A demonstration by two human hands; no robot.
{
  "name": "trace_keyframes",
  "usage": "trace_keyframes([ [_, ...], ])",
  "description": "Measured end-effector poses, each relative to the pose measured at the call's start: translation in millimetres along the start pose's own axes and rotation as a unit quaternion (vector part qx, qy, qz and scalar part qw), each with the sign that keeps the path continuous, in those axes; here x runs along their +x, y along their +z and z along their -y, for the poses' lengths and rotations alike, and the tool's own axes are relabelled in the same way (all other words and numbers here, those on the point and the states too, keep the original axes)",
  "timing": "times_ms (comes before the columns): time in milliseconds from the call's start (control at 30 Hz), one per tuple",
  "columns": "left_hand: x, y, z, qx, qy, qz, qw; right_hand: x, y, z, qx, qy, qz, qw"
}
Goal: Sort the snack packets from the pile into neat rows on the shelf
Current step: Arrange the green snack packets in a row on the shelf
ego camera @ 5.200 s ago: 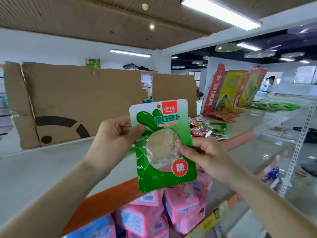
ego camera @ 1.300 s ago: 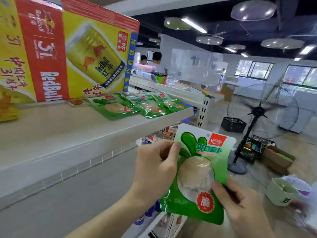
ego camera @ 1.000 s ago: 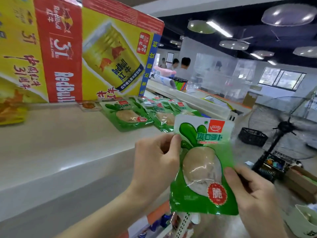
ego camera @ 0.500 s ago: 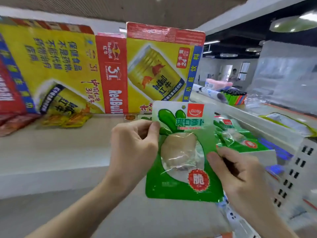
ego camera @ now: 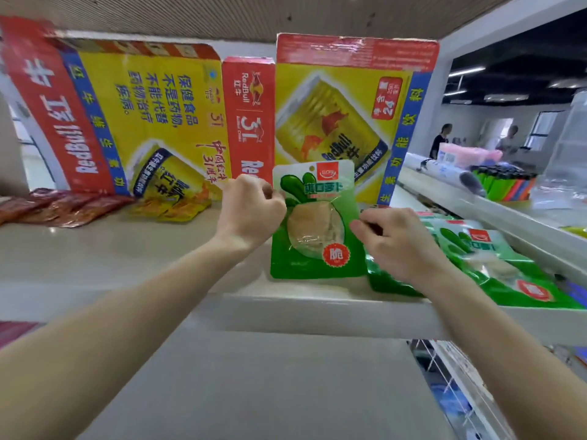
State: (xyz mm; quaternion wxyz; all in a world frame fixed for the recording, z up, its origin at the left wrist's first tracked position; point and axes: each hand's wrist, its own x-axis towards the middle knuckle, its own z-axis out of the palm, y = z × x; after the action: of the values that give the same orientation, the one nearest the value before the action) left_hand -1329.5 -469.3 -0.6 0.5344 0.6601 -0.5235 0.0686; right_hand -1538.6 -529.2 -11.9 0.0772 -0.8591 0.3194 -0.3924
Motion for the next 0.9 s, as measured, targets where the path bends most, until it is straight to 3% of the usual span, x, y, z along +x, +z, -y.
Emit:
trace_keyframes([
  [133,4.3,12.2,14.7,0.061,-0.01,0.099,0.993,-5.7,-1.2,-6.5,-0.101,0.016,0.04,0.994],
  [333,-4.4,15.6,15.7,0.132,0.025,0.141,0.981,-10.1,-4.0,3.3,-0.164,0.026,0.089,0.982],
  [533,-7.4,16.9,13.4,0.207,0.056,0.145,0.966,-9.4,-1.7,6.4,-0.202,0.04,0.083,0.975],
  [900,-5.9,19.6,17.8,0.219,0.081,0.15,0.961,-10.7,0.4,7.1,-0.222,0.069,0.088,0.969],
])
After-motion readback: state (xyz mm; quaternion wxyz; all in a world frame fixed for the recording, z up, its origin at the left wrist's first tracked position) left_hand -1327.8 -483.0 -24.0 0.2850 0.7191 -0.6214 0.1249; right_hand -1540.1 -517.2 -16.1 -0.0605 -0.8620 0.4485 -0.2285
